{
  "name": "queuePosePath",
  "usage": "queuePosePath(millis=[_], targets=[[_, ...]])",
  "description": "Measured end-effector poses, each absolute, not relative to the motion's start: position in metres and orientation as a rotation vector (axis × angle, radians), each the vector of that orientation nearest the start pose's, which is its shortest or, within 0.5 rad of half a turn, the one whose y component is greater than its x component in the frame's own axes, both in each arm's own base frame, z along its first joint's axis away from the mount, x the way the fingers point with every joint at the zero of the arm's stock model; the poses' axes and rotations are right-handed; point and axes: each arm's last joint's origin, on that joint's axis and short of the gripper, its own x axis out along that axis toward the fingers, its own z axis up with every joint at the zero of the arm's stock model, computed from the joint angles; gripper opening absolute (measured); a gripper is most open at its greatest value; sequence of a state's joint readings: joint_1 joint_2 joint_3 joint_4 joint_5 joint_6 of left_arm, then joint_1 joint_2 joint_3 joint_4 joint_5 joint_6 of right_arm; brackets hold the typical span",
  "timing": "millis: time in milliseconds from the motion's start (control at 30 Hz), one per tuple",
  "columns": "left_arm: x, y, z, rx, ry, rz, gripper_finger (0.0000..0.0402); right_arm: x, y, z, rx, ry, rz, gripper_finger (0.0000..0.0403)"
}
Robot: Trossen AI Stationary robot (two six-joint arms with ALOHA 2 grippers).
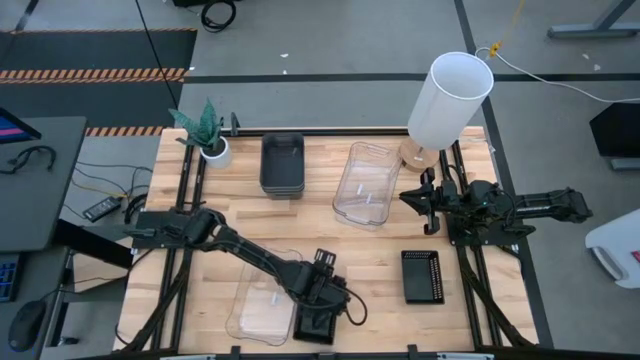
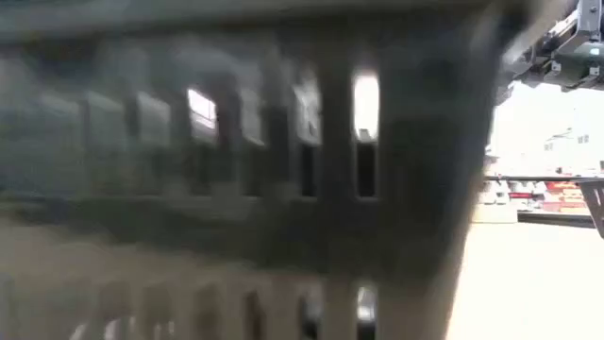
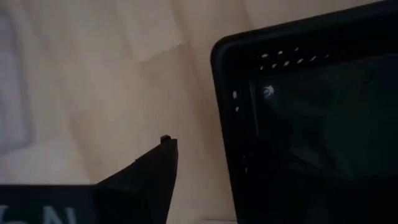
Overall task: Stack baskets by color
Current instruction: Stack the bottom left black bin on the center black bin, then stack the right black bin on the black bins
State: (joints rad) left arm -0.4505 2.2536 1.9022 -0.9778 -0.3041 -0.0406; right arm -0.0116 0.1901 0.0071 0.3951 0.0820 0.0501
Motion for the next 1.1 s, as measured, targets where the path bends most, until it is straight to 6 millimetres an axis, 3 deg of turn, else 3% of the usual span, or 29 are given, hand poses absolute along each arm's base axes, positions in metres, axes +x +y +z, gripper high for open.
queuePosePath(millis=[233,500,633,767,967,1100], targets=[[0.429,-0.164,0.189,0.599,1.222,0.005,0.0187,0.107,-0.004,0.188,0.057,-0.214,-0.090,0.0045],[0.451,-0.101,0.193,0.717,1.214,0.229,0.0172,0.107,-0.004,0.188,0.057,-0.213,-0.091,0.0045],[0.453,-0.077,0.193,0.690,1.251,0.272,0.0173,0.107,-0.004,0.188,0.057,-0.213,-0.091,0.0045],[0.447,-0.079,0.206,0.689,1.251,0.261,0.0169,0.107,-0.004,0.188,0.057,-0.213,-0.091,0.0045],[0.431,-0.106,0.242,0.677,1.148,0.217,0.0152,0.107,-0.004,0.188,0.058,-0.213,-0.090,0.0045],[0.418,-0.123,0.255,0.650,1.117,0.185,0.0142,0.107,-0.004,0.188,0.057,-0.213,-0.091,0.0045]])
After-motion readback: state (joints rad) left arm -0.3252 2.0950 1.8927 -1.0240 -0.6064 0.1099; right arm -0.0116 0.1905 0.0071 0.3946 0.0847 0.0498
